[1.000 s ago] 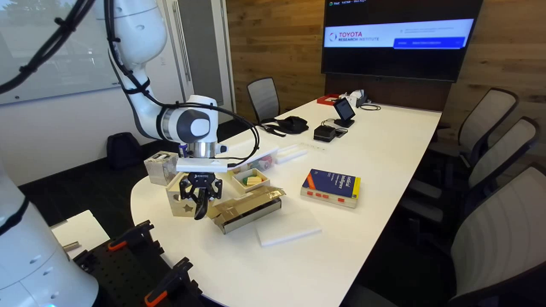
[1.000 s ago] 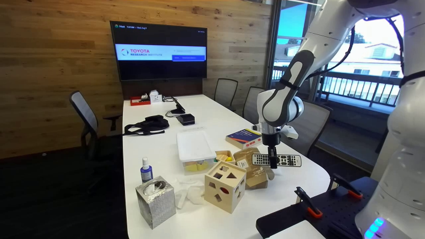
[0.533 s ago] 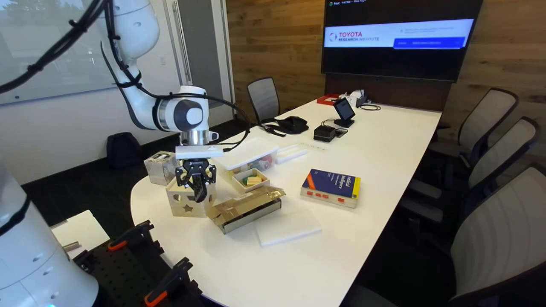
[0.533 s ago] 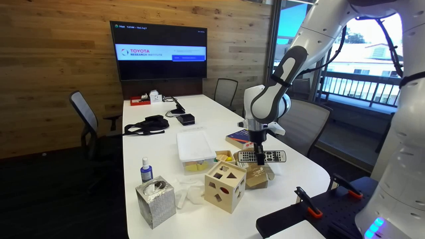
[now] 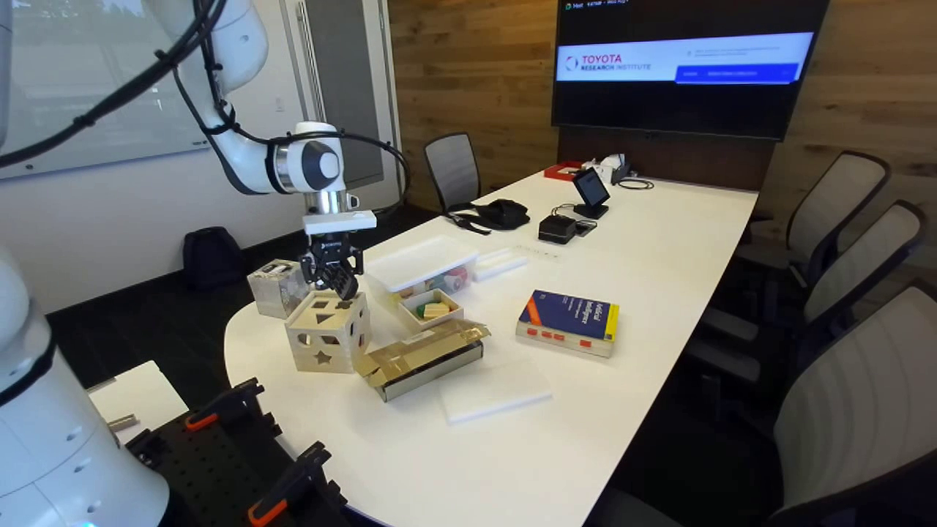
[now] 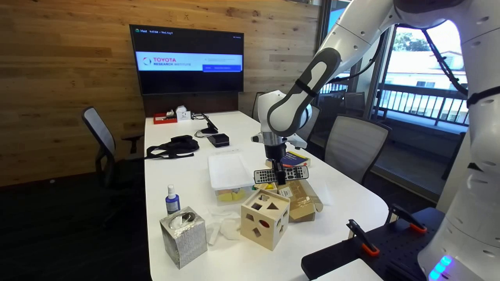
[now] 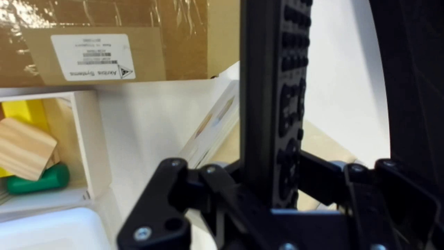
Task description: Move the grey remote to the left
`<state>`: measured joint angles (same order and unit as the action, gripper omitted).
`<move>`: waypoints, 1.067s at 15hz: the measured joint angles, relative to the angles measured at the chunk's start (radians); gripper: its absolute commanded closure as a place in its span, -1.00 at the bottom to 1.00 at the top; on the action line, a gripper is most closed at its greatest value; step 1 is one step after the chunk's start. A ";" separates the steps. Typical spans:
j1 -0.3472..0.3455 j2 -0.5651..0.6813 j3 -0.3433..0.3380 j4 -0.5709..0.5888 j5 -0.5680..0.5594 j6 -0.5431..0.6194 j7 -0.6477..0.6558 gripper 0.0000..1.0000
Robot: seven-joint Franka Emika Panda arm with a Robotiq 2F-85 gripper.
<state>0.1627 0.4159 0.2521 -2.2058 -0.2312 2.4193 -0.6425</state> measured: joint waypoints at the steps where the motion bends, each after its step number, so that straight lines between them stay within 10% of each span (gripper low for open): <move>1: 0.011 0.026 0.000 0.047 -0.008 -0.028 0.000 0.93; 16: 0.174 0.531 0.035 0.740 -0.063 -0.357 -0.044 0.93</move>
<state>0.3368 0.9469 0.2867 -1.4658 -0.2943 2.0619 -0.6867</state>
